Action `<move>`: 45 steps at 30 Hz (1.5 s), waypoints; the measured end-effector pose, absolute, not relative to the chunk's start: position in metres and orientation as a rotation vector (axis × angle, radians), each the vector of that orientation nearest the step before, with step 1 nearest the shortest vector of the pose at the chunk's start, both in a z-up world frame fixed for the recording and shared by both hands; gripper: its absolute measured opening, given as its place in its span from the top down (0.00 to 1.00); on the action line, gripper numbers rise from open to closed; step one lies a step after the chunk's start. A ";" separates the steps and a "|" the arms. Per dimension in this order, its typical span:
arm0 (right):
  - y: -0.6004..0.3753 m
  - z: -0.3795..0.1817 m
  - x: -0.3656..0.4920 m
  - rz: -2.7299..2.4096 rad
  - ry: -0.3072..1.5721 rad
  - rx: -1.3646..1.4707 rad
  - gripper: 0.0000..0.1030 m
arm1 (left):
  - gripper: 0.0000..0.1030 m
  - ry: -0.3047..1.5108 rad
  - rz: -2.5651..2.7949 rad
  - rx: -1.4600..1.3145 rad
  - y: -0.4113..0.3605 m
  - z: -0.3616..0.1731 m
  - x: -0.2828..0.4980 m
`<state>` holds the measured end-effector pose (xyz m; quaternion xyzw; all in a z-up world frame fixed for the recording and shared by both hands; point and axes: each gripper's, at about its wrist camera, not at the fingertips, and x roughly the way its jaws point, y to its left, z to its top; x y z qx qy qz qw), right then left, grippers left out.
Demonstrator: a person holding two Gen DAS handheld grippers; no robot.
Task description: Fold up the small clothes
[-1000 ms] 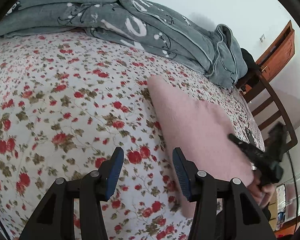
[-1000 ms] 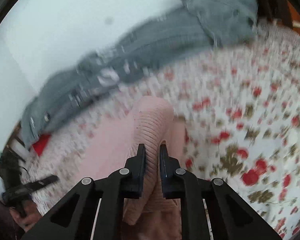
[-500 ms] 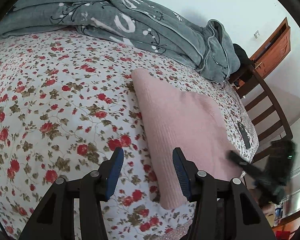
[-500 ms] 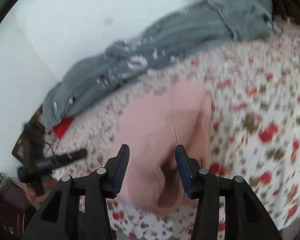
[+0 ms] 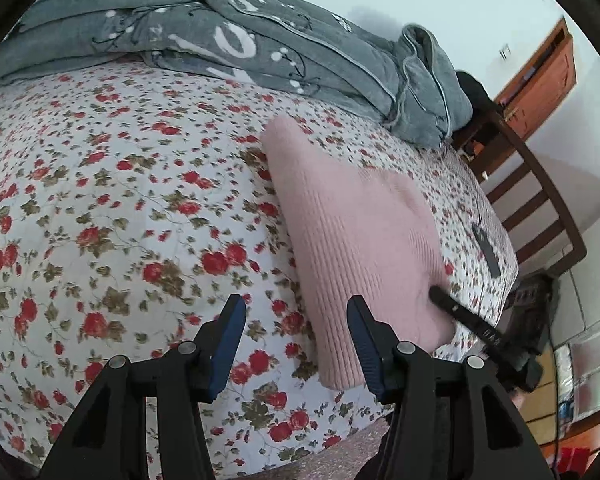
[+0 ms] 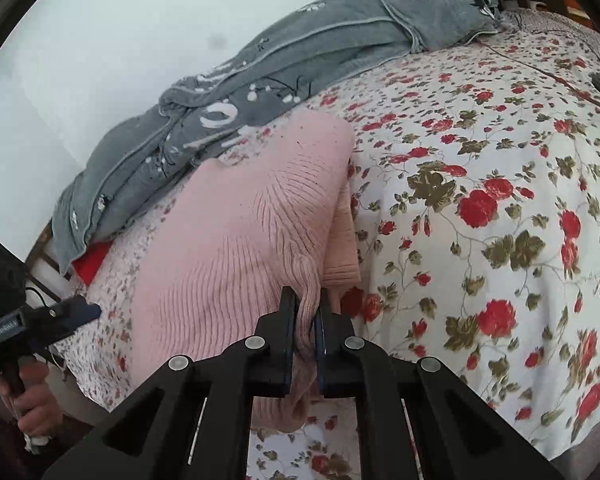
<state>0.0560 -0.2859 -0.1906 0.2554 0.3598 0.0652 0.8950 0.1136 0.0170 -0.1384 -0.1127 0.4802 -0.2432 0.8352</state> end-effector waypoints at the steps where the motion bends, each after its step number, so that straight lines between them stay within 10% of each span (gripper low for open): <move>1: -0.284 -0.186 0.055 0.136 0.746 0.510 0.91 | 0.51 1.022 -0.522 -0.227 0.012 -0.140 0.114; 18: -0.273 -0.206 0.050 0.088 0.774 0.369 0.83 | 0.44 1.138 -0.522 -0.120 -0.037 -0.193 0.113; 32: -0.282 -0.152 0.074 0.119 0.715 0.338 0.43 | 0.45 1.057 -0.574 -0.172 -0.031 -0.155 0.149; 45: -0.308 -0.210 0.134 0.209 0.810 0.550 0.36 | 0.40 1.139 -0.616 -0.268 -0.048 -0.194 0.213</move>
